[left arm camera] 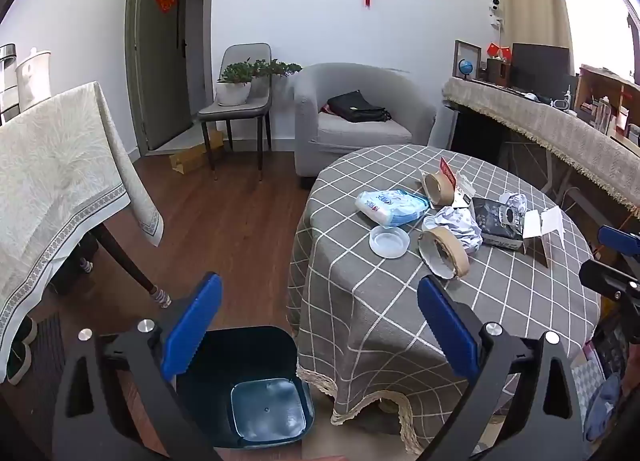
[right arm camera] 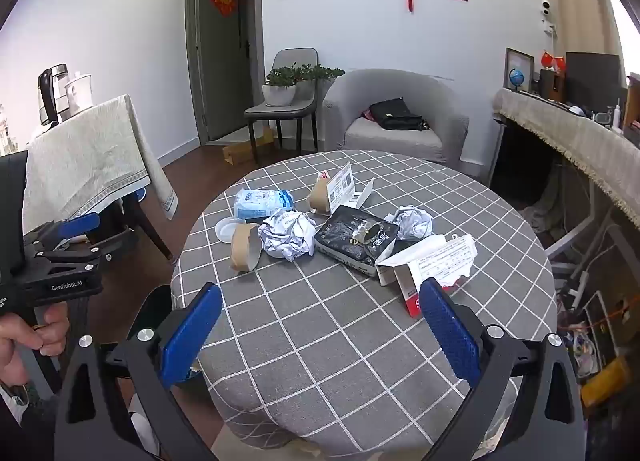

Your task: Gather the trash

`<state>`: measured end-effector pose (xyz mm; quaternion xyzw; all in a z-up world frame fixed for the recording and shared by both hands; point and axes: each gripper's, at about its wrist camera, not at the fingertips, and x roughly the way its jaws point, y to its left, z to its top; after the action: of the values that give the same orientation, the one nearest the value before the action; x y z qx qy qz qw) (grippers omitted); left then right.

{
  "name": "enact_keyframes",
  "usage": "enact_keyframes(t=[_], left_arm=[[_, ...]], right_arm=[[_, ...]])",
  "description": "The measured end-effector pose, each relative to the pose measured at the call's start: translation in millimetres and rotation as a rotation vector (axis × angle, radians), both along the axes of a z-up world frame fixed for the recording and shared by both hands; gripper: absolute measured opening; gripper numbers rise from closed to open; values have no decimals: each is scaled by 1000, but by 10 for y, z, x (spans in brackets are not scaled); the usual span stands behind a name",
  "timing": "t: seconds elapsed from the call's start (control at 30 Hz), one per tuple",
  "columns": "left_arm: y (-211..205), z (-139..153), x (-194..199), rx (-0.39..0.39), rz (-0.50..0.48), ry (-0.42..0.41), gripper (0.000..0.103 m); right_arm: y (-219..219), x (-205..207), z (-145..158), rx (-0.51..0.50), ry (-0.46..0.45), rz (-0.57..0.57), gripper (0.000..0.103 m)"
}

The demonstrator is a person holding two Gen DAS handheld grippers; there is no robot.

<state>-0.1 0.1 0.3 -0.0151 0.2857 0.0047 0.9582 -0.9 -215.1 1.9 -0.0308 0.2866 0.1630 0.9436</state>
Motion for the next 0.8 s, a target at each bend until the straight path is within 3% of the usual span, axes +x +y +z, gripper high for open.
enact_keyframes(t=[0.8], left_arm=[[-1,-7,-21,4,-2,6,100]], right_arm=[[-41,-9,45,6,-11,-3,100]])
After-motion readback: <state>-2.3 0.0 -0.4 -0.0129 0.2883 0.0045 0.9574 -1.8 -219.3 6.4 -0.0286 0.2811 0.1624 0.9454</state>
